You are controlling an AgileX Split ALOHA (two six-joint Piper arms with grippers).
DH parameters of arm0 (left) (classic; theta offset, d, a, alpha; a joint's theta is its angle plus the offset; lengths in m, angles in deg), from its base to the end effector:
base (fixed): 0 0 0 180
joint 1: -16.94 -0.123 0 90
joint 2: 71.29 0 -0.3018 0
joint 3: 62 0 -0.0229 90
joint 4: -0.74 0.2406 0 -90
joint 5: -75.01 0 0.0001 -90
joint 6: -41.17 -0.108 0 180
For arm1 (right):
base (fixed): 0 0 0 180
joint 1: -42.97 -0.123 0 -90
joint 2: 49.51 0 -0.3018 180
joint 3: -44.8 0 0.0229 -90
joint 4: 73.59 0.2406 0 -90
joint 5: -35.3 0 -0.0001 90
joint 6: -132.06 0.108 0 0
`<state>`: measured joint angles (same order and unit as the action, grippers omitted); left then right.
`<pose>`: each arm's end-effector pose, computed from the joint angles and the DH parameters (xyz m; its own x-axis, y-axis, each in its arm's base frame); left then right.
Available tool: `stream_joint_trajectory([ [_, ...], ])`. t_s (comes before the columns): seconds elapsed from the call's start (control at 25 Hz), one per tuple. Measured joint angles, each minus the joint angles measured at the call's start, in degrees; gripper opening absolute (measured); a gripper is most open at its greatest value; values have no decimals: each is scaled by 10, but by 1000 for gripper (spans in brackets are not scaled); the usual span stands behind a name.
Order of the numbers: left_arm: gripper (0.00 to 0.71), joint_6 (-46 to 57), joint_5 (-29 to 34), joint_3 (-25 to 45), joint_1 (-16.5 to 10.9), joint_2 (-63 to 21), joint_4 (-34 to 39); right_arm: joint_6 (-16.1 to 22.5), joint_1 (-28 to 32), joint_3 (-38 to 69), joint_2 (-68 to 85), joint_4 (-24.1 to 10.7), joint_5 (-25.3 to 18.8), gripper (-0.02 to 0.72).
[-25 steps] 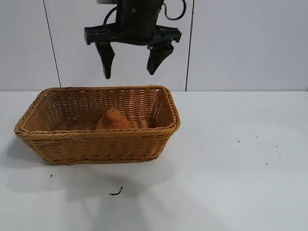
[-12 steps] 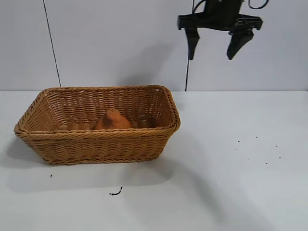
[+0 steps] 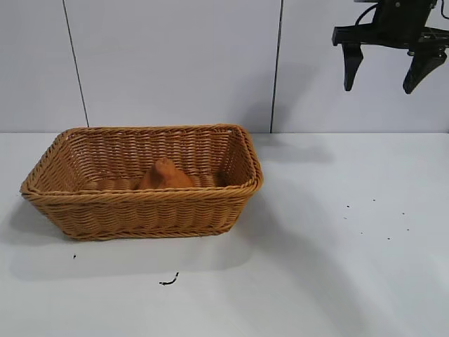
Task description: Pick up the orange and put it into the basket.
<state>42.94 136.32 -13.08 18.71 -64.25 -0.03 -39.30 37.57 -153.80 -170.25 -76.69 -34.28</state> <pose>-0.0171 -0.0007 0.2641 -0.4592 -0.0232 -0.8881 0.0242 0.9990 -0.0386 0.4085 0.0331 0.2474 -0.9880 0.0385 -0.1498 0.0436 0.9986 -0.0307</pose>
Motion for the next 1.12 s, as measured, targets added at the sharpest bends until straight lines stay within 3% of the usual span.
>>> stream_joint_trajectory([
  [0.32, 666, 0, 0, 0, 0, 0, 0, -6, -2, 241, 196, 7, -1, 613],
  [0.52, 666, 0, 0, 0, 0, 0, 0, -9, -2, 411, 408, 7, 3, 613],
  [0.88, 666, 0, 0, 0, 0, 0, 0, -46, -2, 608, 690, 7, 95, 613],
  [1.12, 666, 0, 0, 0, 0, 0, 0, -72, -2, 678, 845, 8, 103, 613],
])
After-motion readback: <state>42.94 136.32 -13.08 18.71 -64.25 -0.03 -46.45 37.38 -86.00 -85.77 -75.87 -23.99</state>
